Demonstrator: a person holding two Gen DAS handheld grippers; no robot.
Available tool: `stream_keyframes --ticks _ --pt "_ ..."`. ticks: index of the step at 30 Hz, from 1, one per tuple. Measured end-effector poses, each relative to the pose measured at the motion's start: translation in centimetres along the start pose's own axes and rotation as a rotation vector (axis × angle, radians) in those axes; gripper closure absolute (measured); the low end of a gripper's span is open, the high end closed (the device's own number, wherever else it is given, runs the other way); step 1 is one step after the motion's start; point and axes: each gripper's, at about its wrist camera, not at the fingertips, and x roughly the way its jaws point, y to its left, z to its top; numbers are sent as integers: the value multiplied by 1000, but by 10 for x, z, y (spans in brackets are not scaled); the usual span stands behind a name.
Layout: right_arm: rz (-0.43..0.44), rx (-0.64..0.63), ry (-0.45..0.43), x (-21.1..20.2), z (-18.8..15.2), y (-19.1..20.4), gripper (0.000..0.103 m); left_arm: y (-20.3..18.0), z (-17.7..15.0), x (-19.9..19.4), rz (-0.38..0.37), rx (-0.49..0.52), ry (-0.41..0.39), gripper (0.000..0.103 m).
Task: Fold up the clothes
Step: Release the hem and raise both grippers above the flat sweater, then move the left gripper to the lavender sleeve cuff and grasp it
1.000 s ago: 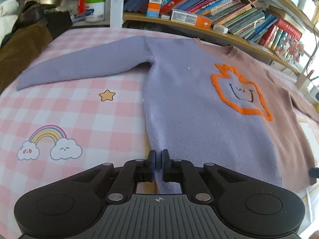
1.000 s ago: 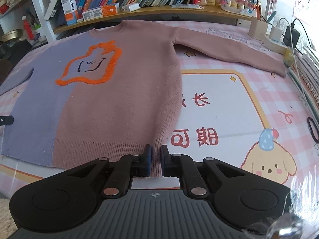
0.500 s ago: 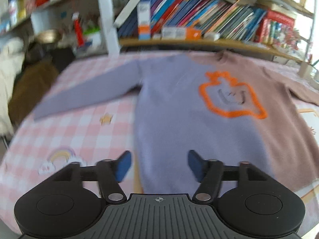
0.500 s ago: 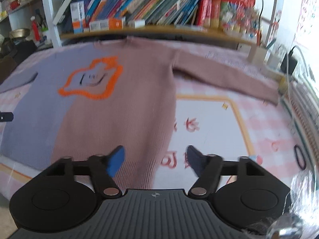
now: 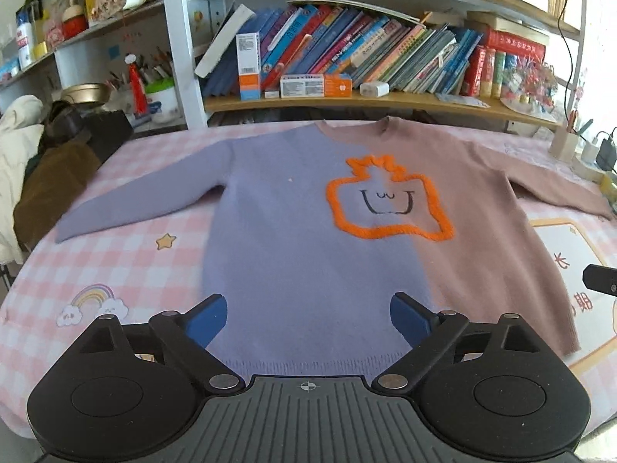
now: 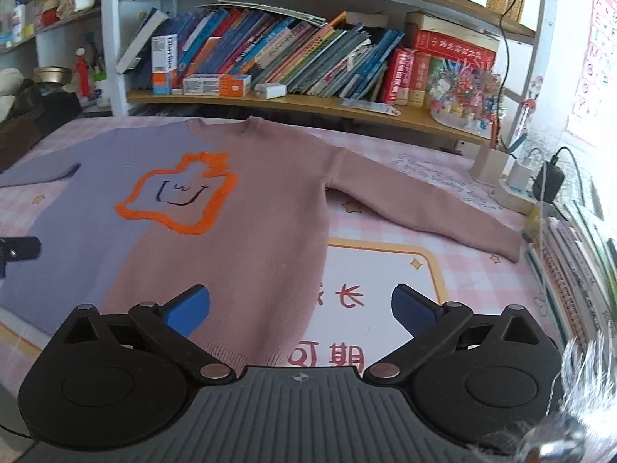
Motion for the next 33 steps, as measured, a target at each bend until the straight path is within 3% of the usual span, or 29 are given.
stream_keyframes --ticks 11,19,33 --pt "47 5 44 0 -12 1 0 -2 -13 -9 25 -6 33 9" --pt "-24 46 52 -3 -13 13 0 12 -13 0 -32 23 34 9" --pt "-164 107 55 -2 1 111 0 99 14 36 -169 113 18 9"
